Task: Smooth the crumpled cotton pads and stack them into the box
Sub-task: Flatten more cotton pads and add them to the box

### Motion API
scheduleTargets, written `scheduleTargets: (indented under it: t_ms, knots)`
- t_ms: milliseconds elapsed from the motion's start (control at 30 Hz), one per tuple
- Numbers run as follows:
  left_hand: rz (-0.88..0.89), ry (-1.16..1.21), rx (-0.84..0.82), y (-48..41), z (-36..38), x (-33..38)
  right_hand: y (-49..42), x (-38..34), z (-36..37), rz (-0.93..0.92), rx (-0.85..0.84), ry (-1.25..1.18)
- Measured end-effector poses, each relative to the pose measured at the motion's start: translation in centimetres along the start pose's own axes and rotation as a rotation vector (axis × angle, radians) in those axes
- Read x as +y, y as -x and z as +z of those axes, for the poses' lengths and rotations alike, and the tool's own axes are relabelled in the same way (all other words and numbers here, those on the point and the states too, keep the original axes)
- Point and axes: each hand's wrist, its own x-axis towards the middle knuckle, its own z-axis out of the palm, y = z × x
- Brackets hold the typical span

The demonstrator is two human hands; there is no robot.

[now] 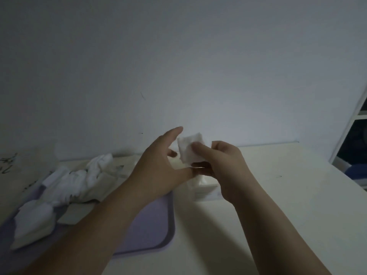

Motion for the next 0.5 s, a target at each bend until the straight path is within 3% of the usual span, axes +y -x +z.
scheduleTargets:
  t_ms: [67,233,400,500]
  knots:
    - [0.064,-0.14,-0.03,-0.4,0.2,0.5,0.1,-0.1,0.1,-0.026,0.019,0.09]
    - [0.082,-0.215,-0.118,-1.4,0.5,1.2,0.2,-0.3,0.2,-0.004,-0.004,0.214]
    - [0.151,-0.123,-0.186,-1.6,0.3,0.4,0.3,-0.5,-0.5,0.022,-0.071,0.26]
    - [0.163,-0.159,-0.176,-2.2,0.7,0.1,0.1,-0.6,-0.9,-0.048,0.054,0.254]
